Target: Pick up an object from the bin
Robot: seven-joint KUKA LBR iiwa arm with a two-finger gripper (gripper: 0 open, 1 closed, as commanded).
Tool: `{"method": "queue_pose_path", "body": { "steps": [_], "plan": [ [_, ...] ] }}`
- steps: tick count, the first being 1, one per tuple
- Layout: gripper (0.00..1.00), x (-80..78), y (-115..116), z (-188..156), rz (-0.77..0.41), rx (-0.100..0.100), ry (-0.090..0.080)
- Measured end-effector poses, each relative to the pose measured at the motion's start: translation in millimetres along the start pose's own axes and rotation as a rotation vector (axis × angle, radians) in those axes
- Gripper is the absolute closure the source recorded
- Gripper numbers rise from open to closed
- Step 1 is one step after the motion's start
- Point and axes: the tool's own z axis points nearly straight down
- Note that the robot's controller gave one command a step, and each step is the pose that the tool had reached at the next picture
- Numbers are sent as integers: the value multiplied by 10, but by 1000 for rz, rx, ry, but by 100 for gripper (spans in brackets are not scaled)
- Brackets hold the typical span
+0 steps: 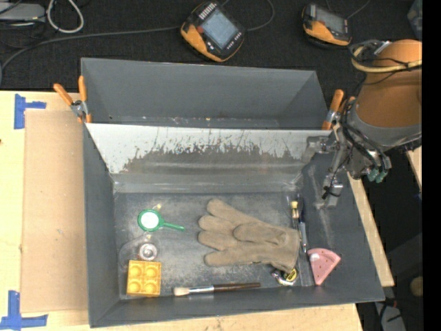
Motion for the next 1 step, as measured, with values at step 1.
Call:
{"method": "queue_pose_path", "body": {
  "steps": [1],
  "plan": [
    [0,62,535,1240,186,-2,0]
  ]
}}
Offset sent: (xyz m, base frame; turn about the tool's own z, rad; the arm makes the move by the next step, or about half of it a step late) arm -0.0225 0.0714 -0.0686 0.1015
